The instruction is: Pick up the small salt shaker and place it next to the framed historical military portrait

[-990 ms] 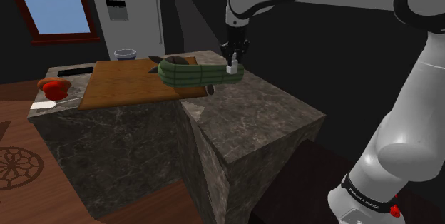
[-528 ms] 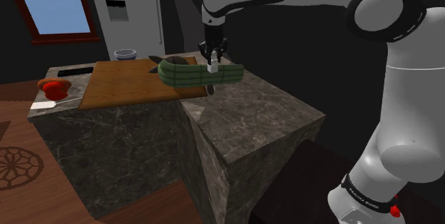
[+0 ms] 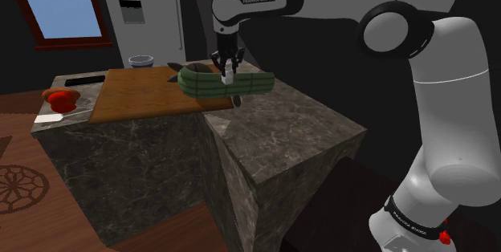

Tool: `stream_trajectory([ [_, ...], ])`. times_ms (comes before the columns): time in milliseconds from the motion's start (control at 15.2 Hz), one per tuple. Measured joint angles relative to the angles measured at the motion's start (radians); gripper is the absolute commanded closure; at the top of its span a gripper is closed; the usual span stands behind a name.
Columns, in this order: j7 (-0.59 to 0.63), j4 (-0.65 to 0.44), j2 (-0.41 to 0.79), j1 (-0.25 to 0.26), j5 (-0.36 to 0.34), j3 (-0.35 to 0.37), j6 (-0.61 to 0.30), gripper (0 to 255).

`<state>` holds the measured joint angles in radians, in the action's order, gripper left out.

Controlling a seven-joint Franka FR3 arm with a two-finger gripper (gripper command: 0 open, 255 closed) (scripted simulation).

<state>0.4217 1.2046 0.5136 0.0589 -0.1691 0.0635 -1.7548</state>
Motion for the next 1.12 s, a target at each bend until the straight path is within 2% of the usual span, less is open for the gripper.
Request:
stream_trajectory([
  [1122, 0.030, 0.203, 0.015, -0.006, -0.010, -0.003, -0.217, 255],
])
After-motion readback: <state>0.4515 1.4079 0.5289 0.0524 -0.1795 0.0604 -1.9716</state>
